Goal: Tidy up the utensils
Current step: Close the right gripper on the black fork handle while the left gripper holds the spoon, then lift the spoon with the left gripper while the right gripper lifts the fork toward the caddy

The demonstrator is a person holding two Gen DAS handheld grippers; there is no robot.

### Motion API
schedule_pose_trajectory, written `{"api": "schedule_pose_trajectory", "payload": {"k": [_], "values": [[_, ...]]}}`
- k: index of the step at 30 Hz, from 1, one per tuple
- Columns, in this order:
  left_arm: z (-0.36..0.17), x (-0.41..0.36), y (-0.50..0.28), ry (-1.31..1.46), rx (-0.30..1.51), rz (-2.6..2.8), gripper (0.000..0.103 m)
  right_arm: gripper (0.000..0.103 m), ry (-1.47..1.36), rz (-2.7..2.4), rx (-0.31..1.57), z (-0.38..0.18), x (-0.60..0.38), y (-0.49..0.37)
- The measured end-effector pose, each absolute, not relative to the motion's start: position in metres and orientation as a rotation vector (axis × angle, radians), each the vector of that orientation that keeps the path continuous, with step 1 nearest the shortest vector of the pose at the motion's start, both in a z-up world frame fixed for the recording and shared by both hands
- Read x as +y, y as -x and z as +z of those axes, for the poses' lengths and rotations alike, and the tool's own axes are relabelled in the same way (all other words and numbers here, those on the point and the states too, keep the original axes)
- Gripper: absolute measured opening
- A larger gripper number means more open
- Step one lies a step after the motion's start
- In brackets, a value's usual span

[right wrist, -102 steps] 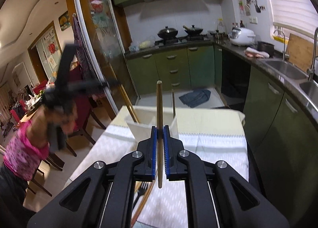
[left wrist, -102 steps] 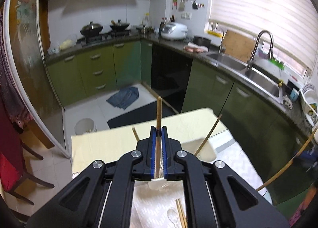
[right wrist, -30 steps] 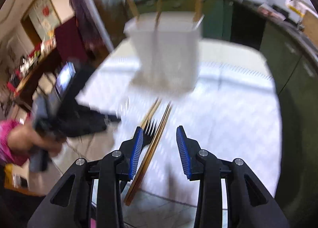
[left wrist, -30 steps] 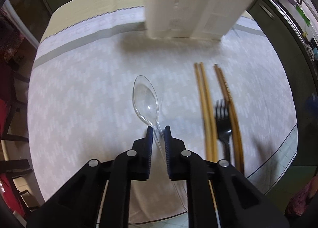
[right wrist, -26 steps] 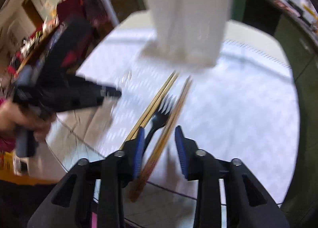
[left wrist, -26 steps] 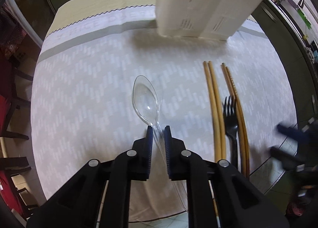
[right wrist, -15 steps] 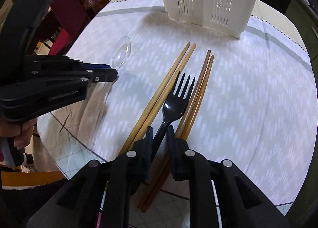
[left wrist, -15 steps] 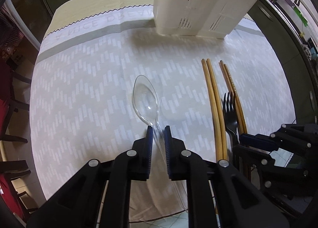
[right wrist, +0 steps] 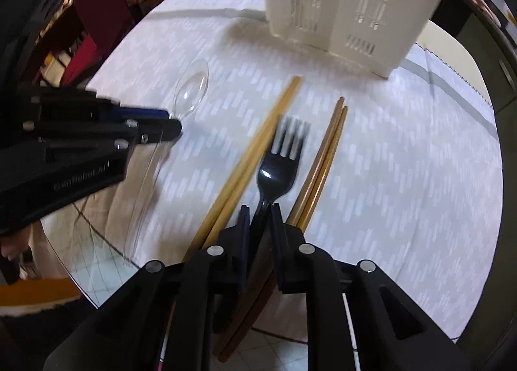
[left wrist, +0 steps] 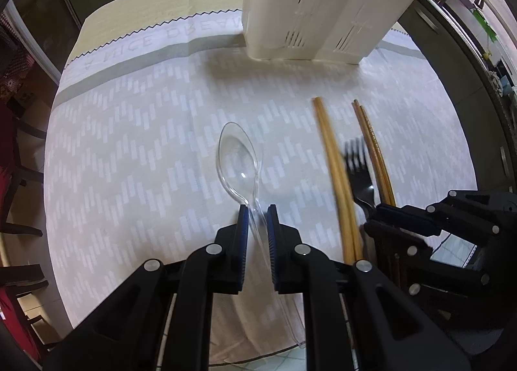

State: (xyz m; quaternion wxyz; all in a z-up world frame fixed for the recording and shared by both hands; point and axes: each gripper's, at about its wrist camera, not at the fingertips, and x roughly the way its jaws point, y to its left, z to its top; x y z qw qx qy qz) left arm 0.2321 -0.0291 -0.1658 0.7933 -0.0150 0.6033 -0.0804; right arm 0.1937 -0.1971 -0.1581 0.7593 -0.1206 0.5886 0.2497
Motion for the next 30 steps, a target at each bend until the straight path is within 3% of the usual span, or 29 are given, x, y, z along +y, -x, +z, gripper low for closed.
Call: {"api": "schedule_pose_trajectory", "payload": {"k": [15, 26, 29, 30], "values": [[-0.131, -0.018, -0.226, 0.027, 1.201, -0.187, 0.006, 0.01, -0.024, 0.662, 1.057, -0.09, -0.247, -0.18], [-0.158, -0.036, -0.231, -0.014, 1.296, -0.126, 0.007, 0.01, -0.048, 0.669, 1.04, -0.08, -0.266, -0.172], [-0.159, -0.038, -0.233, -0.025, 1.302, -0.1, 0.01, 0.01, -0.054, 0.676, 1.04, -0.076, -0.271, -0.169], [-0.159, -0.038, -0.234, -0.025, 1.305, -0.102, 0.019, 0.01, -0.056, 0.678, 1.04, -0.077, -0.272, -0.169]]}}
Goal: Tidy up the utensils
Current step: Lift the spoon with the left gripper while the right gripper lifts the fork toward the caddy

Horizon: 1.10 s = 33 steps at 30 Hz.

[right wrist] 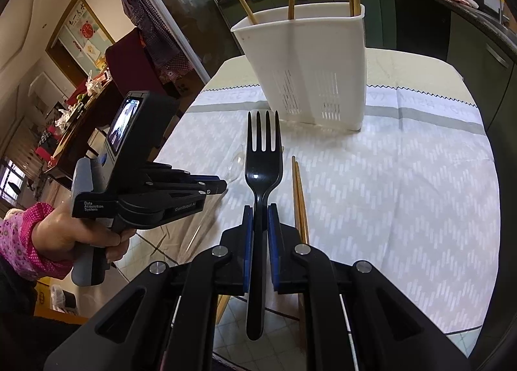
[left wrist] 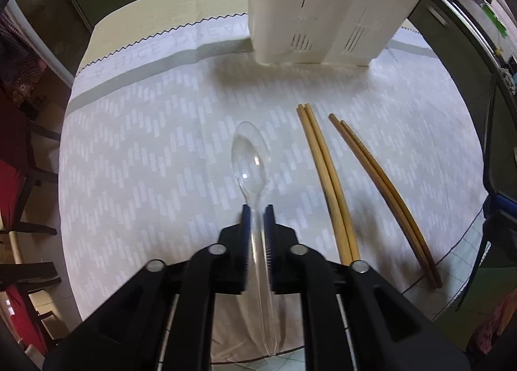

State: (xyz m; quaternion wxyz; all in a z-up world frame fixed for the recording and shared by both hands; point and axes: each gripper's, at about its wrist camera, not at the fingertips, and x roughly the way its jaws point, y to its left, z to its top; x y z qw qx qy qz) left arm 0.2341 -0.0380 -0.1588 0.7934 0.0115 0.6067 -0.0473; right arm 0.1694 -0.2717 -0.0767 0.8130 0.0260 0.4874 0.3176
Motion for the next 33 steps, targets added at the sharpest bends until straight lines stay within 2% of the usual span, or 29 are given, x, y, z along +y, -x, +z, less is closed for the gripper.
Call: {"api": "schedule_pose_trajectory", "payload": {"k": [1, 2, 6, 9, 17, 27, 33], "values": [[-0.159, -0.038, -0.235, -0.028, 1.305, -0.093, 0.029, 0.01, -0.057, 0.68, 1.04, -0.076, -0.272, -0.17], [-0.159, -0.038, -0.235, -0.027, 1.305, -0.087, 0.032, 0.01, -0.057, 0.681, 1.039, -0.076, -0.272, -0.17], [-0.165, -0.041, -0.236, -0.03, 1.322, -0.1, 0.031, 0.01, -0.057, 0.681, 1.038, -0.076, -0.271, -0.169], [-0.166, -0.043, -0.238, -0.058, 1.311, -0.103, 0.011, 0.01, -0.059, 0.679, 1.041, -0.076, -0.272, -0.17], [-0.154, -0.033, -0.236, -0.018, 1.274, -0.136, 0.009, 0.01, -0.075, 0.669, 1.021, -0.069, -0.282, -0.17], [-0.043, -0.015, -0.22, 0.054, 0.972, -0.194, 0.009, 0.01, -0.106, 0.674, 0.946, -0.047, -0.294, -0.169], [0.038, -0.023, -0.238, 0.117, 0.703, -0.238, 0.009, 0.01, -0.108, 0.673, 0.913, -0.035, -0.298, -0.166]]}}
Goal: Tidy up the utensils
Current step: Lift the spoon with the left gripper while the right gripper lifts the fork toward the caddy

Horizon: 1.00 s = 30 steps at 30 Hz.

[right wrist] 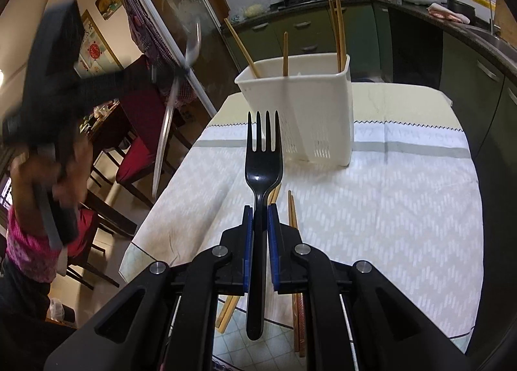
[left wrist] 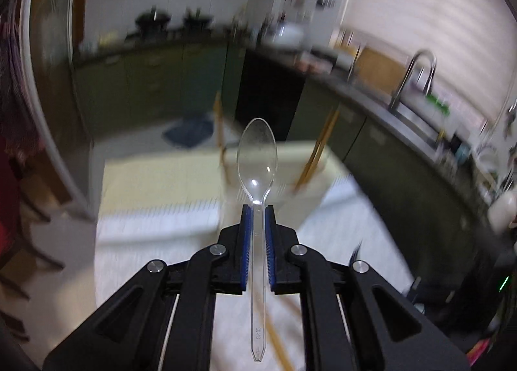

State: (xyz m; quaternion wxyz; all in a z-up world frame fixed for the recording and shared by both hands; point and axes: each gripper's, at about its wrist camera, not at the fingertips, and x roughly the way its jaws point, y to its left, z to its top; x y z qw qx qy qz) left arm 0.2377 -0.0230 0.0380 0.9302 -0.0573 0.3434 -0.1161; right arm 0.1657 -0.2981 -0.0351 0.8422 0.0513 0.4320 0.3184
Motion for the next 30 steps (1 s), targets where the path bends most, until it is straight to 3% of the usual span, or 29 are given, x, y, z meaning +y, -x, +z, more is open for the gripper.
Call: {"api": "schedule_pose_trajectory", "payload": {"k": [7, 13, 27, 29, 30], "values": [[0.072, -0.039, -0.277, 0.13, 0.409, -0.233, 0.009, 0.01, -0.126, 0.659, 0.891, -0.03, -0.312, -0.167], [0.058, -0.046, -0.314, 0.154, 0.252, -0.213, 0.009, 0.01, -0.151, 0.652, 0.882, -0.03, -0.324, -0.169], [-0.01, -0.057, -0.317, 0.104, 0.323, -0.19, 0.009, 0.01, -0.18, 0.647, 0.845, -0.019, -0.333, -0.173], [-0.016, -0.058, -0.311, 0.094, 0.339, -0.192, 0.016, 0.01, -0.179, 0.642, 0.827, -0.012, -0.332, -0.175], [-0.019, -0.057, -0.308, 0.096, 0.344, -0.197, 0.027, 0.01, -0.179, 0.641, 0.818, -0.009, -0.333, -0.176]]}}
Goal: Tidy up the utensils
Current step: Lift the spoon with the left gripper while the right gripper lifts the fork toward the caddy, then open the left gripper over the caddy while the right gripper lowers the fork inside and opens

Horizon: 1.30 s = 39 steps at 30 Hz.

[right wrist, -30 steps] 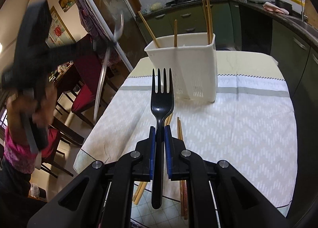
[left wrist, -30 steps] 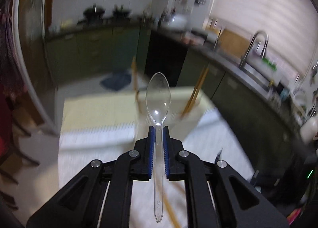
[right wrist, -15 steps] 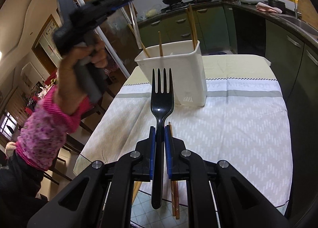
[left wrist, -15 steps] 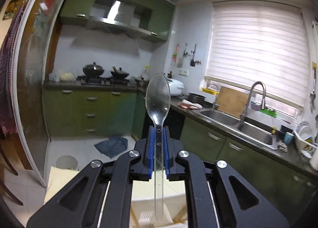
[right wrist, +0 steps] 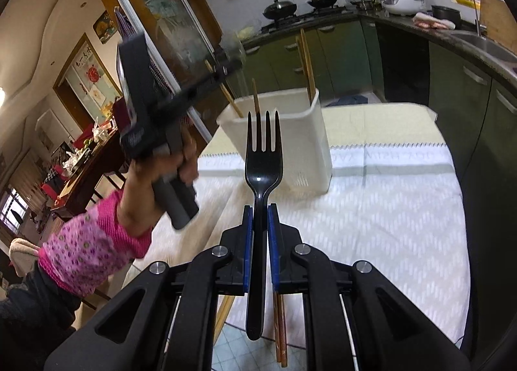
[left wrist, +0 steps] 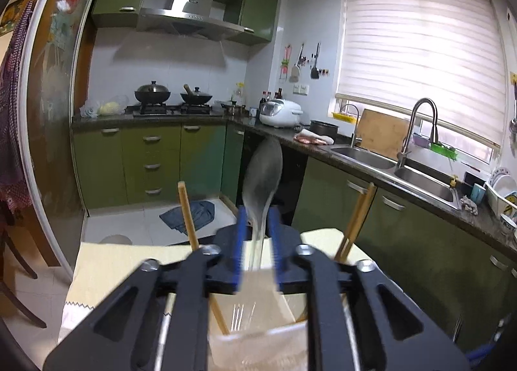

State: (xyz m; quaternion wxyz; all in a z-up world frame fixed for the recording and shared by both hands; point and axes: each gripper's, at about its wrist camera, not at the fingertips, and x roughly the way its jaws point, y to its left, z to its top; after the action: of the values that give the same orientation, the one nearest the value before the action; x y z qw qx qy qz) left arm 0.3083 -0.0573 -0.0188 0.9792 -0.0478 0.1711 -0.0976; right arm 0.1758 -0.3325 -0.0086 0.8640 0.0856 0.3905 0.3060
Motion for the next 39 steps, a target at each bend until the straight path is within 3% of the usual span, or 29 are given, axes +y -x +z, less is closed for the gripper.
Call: {"api": "schedule_pose_trajectory", "payload": {"k": [1, 20, 35, 37, 39], "values": [[-0.021, -0.057, -0.306, 0.098, 0.353, -0.203, 0.033, 0.01, -0.179, 0.641, 0.806, -0.004, -0.332, -0.178], [-0.048, 0.021, -0.182, 0.185, 0.489, -0.181, 0.036, 0.01, -0.194, 0.47, 0.362, 0.066, -0.297, -0.28], [-0.048, 0.038, -0.158, 0.167, 0.531, -0.177, 0.039, 0.011, -0.114, 0.417, 0.388, -0.011, -0.266, -0.325], [-0.049, 0.033, -0.161, 0.172, 0.542, -0.19, 0.039, 0.025, -0.117, 0.43, 0.393, -0.016, -0.27, -0.319], [-0.05, 0.029, -0.164, 0.169, 0.549, -0.197, 0.04, 0.029, -0.109, 0.435, 0.392, -0.017, -0.274, -0.308]]}}
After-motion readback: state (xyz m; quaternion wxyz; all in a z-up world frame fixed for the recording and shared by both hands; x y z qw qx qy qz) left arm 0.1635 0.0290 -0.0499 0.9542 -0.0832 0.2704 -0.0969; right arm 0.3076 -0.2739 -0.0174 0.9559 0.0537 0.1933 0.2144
